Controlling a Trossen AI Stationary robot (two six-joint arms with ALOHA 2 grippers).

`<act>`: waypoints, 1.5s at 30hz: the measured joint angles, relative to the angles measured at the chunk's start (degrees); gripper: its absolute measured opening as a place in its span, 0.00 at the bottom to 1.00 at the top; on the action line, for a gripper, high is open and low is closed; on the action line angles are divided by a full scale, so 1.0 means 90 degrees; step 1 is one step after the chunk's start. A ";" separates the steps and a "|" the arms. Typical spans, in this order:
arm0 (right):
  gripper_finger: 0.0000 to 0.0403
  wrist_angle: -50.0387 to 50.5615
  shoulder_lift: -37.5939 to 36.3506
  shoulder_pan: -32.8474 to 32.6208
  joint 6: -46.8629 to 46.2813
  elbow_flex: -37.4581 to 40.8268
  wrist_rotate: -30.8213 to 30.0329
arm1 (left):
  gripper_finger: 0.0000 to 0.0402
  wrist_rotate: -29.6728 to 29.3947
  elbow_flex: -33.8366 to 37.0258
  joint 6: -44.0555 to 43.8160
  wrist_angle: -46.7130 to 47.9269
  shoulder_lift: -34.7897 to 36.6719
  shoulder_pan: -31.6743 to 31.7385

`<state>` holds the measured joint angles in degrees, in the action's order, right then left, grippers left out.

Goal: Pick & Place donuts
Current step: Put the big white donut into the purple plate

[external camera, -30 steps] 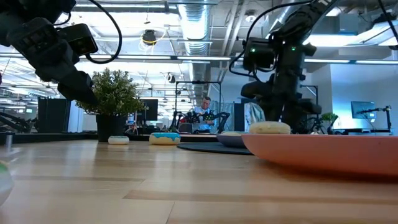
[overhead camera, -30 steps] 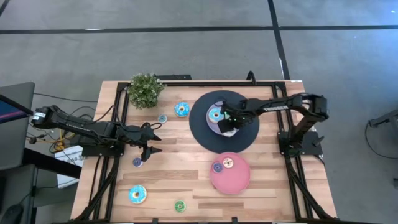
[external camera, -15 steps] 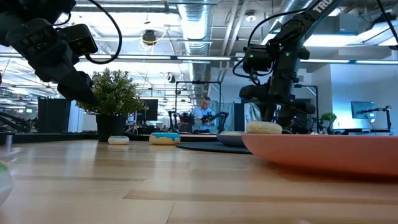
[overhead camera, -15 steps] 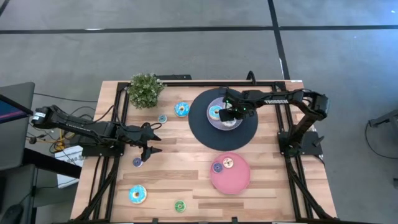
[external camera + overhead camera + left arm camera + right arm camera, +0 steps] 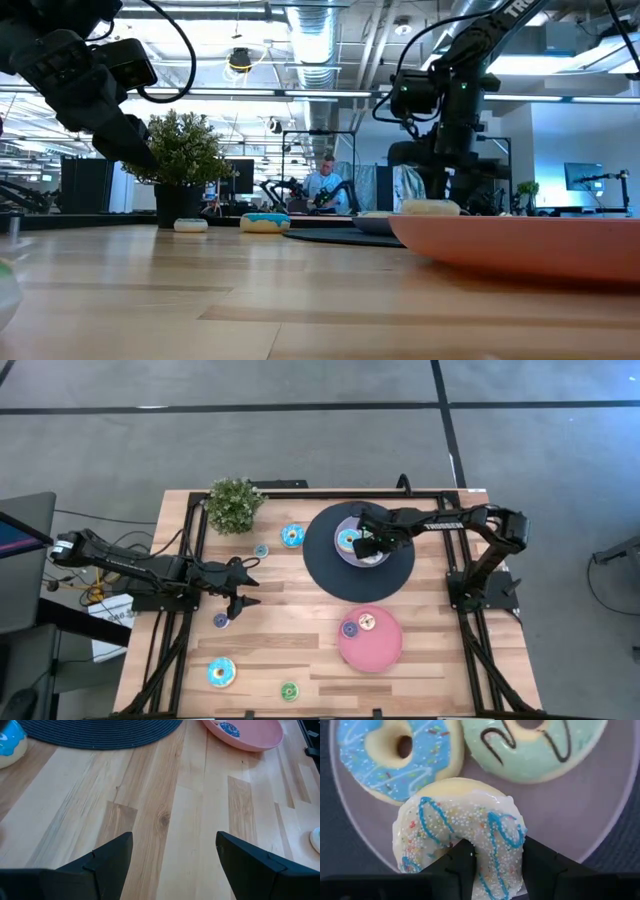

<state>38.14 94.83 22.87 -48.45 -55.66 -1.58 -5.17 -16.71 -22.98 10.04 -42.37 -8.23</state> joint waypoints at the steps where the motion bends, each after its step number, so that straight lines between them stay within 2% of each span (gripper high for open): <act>1: 0.31 0.0030 0.0000 0.0004 -0.0084 0.0000 -0.0081 | 0.69 0.0000 0.0000 -0.0002 0.0000 -0.0001 0.0000; 5: 0.31 -0.0023 0.0012 -0.0001 0.0076 0.0000 0.0050 | 0.69 0.0000 0.0000 -0.0019 0.0000 -0.0001 0.0000; 7: 0.31 0.0227 0.0012 -0.0019 -0.0087 0.0000 -0.0237 | 0.69 0.0000 0.0000 -0.0019 0.0000 -0.0002 0.0000; 11: 0.31 0.0507 0.0012 0.0021 0.0028 0.0000 -0.0273 | 0.69 0.0002 0.0000 -0.0019 0.0000 0.0000 0.0000; 14: 0.31 0.0543 0.0012 0.0017 -0.0196 0.0000 -0.0637 | 0.69 0.0002 0.0000 -0.0019 0.0000 0.0000 0.0000; 34: 0.32 0.0563 0.0012 0.0012 -0.0063 0.0000 -0.0543 | 0.69 0.0008 0.0000 -0.0037 -0.0002 -0.0001 0.0001; 39: 0.37 0.0565 0.0012 0.0012 0.0081 0.0000 -0.0536 | 0.69 0.0093 0.0000 -0.0046 -0.0002 -0.0002 0.0002; 45: 0.48 0.0567 0.0012 0.0012 0.0056 0.0000 -0.0493 | 0.69 0.0160 0.0000 -0.0046 -0.0002 -0.0002 0.0001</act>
<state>43.24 94.94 22.98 -47.94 -55.66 -6.01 -3.73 -16.71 -23.40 10.02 -42.38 -8.22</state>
